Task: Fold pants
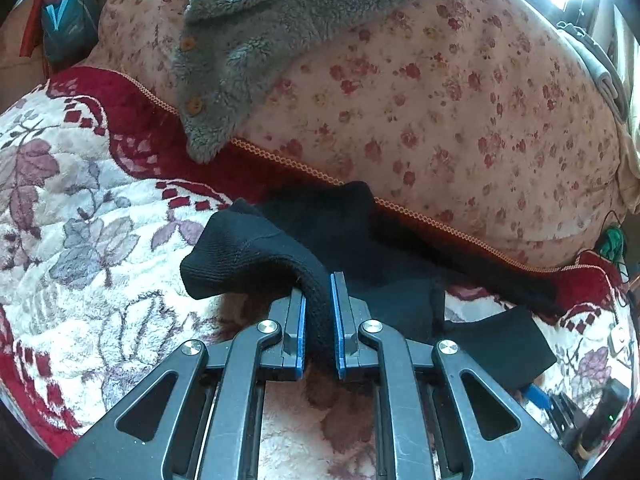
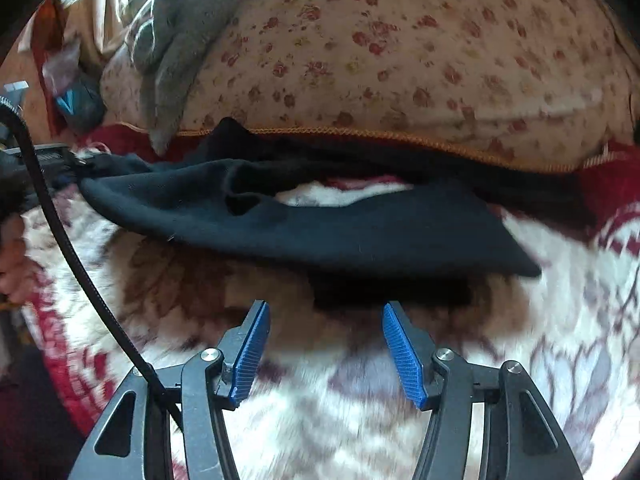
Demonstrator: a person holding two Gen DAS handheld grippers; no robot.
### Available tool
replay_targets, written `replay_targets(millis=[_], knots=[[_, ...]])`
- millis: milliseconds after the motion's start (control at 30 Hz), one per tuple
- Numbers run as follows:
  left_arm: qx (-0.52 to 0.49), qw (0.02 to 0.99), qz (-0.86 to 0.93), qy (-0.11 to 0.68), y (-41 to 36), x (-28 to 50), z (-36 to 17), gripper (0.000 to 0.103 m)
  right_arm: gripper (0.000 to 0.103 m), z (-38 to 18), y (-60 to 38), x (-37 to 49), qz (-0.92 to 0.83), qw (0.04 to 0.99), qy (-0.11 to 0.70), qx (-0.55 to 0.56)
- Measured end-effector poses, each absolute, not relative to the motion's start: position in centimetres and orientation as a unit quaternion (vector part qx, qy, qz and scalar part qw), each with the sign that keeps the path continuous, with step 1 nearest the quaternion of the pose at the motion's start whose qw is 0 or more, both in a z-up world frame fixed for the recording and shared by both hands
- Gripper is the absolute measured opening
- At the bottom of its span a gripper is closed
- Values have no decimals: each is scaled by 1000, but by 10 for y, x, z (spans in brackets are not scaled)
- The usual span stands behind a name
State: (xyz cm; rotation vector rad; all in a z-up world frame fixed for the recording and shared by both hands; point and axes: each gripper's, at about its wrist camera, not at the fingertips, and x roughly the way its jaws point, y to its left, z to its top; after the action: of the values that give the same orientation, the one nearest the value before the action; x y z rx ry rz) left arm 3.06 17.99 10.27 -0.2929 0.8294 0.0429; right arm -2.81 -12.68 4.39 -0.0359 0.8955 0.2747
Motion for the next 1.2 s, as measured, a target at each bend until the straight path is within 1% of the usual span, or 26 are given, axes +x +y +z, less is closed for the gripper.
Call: replay_targets(millis=[33, 133, 200, 267, 367, 500, 667, 833, 867, 967, 1000, 1067, 1133, 1167, 1200], knots=[[-141, 905, 21, 402, 180, 31, 102, 10, 57, 42, -124, -23, 128, 892, 433, -20], [-138, 905, 21, 402, 181, 31, 100, 10, 35, 31, -132, -7, 123, 891, 437, -24], [-137, 905, 22, 403, 182, 30, 98, 10, 24, 30, -141, -6, 140, 892, 430, -28], [-144, 904, 22, 401, 186, 28, 98, 10, 9, 37, -153, -6, 143, 893, 427, -24], [-156, 904, 20, 396, 191, 23, 98, 10, 8, 53, -173, -10, 123, 905, 406, -30], [-171, 901, 17, 399, 199, 14, 94, 10, 8, 79, -223, -22, 69, 921, 381, -41], [-197, 891, 14, 408, 217, -3, 85, 10, 8, 97, -299, -41, -5, 928, 372, -14], [-197, 893, 24, 403, 233, -25, 79, 7, 8, 93, -348, -67, -48, 924, 379, -1], [-190, 893, 36, 407, 236, -29, 73, 5, 8, 89, -353, -72, -51, 923, 383, 0], [-182, 884, 42, 429, 240, -31, 57, 5, 8, 73, -359, -80, -58, 917, 396, -7], [-181, 881, 40, 435, 241, -34, 51, 5, 9, 65, -360, -82, -66, 908, 413, -12], [-176, 884, 41, 430, 241, -38, 50, 5, 16, 54, -363, -86, -70, 893, 445, -1], [-179, 889, 31, 421, 242, -43, 54, 6, 22, 52, -372, -92, -70, 881, 465, 49], [-182, 890, 29, 418, 243, -45, 56, 6, 30, 53, -375, -97, -64, 880, 464, 75], [-186, 887, 25, 422, 244, -46, 58, 8, 35, 56, -379, -102, -60, 880, 459, 102]])
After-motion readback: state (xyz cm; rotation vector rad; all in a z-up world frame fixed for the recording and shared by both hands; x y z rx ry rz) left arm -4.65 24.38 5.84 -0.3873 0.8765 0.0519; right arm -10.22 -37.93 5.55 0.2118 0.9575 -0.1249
